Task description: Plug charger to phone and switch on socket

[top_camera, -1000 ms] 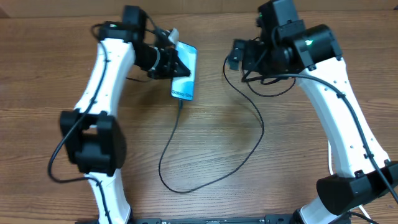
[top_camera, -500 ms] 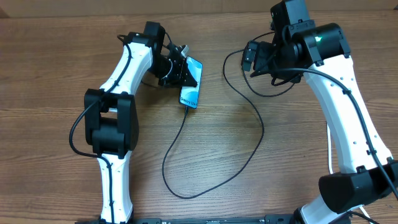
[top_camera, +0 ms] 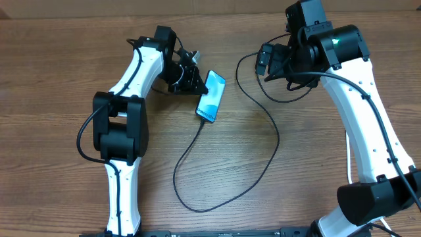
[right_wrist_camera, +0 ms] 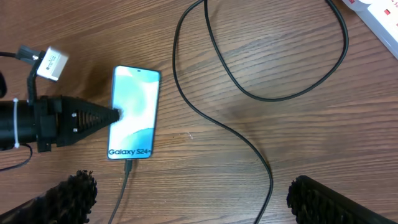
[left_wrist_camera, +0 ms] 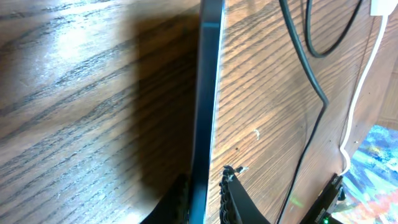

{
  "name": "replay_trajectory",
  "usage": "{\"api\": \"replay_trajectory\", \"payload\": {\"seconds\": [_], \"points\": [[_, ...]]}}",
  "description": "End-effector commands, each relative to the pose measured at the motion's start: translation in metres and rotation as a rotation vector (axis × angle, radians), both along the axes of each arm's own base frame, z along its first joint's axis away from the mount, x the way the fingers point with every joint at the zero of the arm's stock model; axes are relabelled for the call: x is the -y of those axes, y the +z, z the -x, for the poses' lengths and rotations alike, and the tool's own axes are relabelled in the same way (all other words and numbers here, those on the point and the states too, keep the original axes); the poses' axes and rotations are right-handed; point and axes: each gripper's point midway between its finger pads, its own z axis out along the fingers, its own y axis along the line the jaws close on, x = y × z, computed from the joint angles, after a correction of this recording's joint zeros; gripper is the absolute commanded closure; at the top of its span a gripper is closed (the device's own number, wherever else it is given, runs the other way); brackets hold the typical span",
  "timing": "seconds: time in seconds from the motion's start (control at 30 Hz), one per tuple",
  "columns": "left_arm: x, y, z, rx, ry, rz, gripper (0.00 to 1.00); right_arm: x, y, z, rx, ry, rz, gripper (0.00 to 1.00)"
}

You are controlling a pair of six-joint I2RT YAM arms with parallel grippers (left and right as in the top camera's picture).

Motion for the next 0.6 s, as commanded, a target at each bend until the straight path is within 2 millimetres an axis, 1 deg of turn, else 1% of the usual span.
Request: {"api": "replay_trajectory", "payload": {"seconds": [0.0, 0.17, 0.27, 0.37, 0.43, 0.5, 0.57], "points": [[0.004, -0.018, 0.002, -0.045, 0.007, -0.007, 0.87, 0.003, -0.001, -0.002, 0.003, -0.013, 0.007, 0.0], [-0.001, -0.029, 0.002, -0.054, 0.009, -0.05, 0.9, 0.003, -0.001, -0.002, 0.003, -0.013, 0.007, 0.0], [-0.007, -0.034, 0.001, -0.046, 0.011, -0.092, 0.87, 0.004, -0.001, -0.002, 0.005, -0.015, 0.011, 0.0], [-0.013, -0.036, 0.002, -0.053, 0.016, -0.118, 0.72, 0.01, -0.001, -0.004, 0.013, -0.03, 0.042, 0.0], [-0.016, -0.035, 0.003, -0.061, 0.021, -0.12, 0.66, 0.016, -0.001, -0.006, 0.023, -0.044, 0.074, 0.0], [-0.021, -0.031, 0.002, -0.063, 0.023, -0.121, 0.64, 0.024, -0.001, -0.008, 0.034, -0.062, 0.115, 0.0], [-0.026, -0.021, -0.002, -0.061, 0.028, -0.12, 0.63, 0.029, 0.0, -0.009, 0.042, -0.074, 0.142, 0.0]]}}
